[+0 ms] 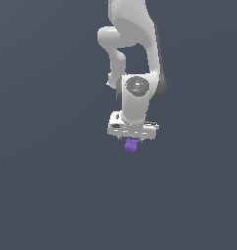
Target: Pick up the object and move it to a goal position.
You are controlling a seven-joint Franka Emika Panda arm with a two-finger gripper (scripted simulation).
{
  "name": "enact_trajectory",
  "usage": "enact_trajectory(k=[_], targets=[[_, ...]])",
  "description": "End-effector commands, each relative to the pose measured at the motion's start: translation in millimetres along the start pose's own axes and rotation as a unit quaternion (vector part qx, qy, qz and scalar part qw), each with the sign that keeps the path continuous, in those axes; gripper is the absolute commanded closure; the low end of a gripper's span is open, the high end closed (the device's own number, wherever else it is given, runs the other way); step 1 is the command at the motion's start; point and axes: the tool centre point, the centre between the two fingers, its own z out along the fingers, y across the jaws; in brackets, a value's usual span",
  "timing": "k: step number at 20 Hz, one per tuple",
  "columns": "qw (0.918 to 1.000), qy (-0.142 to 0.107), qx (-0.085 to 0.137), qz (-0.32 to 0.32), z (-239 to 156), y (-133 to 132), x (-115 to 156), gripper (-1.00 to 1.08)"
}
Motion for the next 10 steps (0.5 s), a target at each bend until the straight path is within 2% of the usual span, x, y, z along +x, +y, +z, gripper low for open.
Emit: enact_trajectory(k=[1, 10], targets=[[0.9998, 0.002, -0.001, 0.017, 8, -4, -3, -0.92], [0.9990, 0.005, -0.002, 0.045, 21, -10, -8, -0.92]])
